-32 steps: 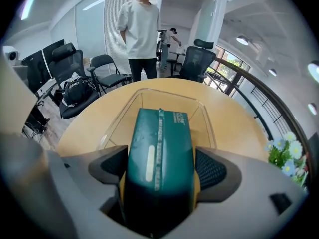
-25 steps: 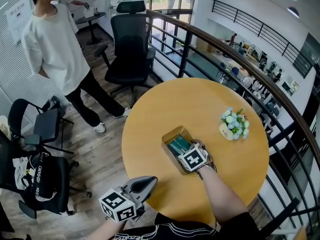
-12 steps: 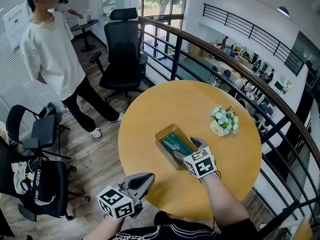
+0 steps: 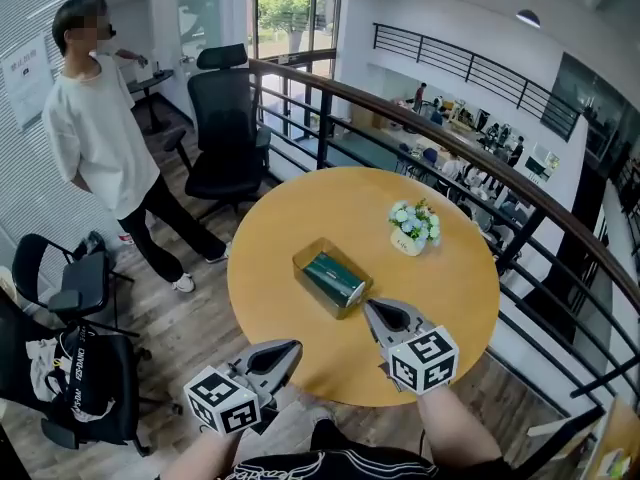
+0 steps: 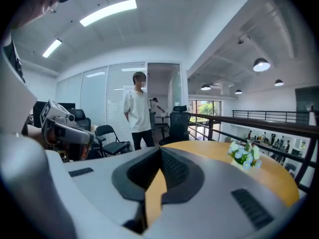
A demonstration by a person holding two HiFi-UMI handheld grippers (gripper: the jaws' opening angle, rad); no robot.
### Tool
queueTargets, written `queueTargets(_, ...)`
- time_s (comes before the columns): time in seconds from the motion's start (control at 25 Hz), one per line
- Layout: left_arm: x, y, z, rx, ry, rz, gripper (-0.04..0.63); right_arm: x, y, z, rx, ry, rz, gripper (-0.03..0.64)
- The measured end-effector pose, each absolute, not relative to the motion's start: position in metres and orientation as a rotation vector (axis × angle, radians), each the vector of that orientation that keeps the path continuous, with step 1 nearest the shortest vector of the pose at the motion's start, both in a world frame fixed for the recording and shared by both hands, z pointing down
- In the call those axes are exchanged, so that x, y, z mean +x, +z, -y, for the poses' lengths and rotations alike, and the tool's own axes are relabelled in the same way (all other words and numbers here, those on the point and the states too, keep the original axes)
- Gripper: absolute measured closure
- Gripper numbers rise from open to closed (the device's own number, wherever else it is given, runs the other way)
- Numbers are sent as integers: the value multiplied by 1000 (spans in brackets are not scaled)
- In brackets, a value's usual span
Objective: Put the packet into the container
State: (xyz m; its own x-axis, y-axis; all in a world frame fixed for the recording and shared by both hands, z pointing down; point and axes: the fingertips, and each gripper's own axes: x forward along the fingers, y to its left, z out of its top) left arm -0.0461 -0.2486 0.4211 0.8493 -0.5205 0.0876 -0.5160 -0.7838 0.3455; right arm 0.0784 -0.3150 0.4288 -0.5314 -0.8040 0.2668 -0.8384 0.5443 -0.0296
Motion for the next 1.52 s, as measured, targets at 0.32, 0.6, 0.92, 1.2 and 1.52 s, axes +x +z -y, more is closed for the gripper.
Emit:
queueTargets(0.32,-38,405,192,2771,16,689,589,76,417,213,1399,193,2698,611)
queueTargets(0.6,-37,408,155,2837,57,664,589,68,436,155,1390,235,2754,611)
queueTargets(0.92,-33,409,135,2860,64,654,589,64,442,129,1400,273,2753,611)
queueTargets(1.2,-34,413,131,2863,56,653,589,63,448,124,1404,261,2743,612)
queueTargets(1.52,-34,412,128,2860,70,654,589,61,445,123,1411,277,2759,612)
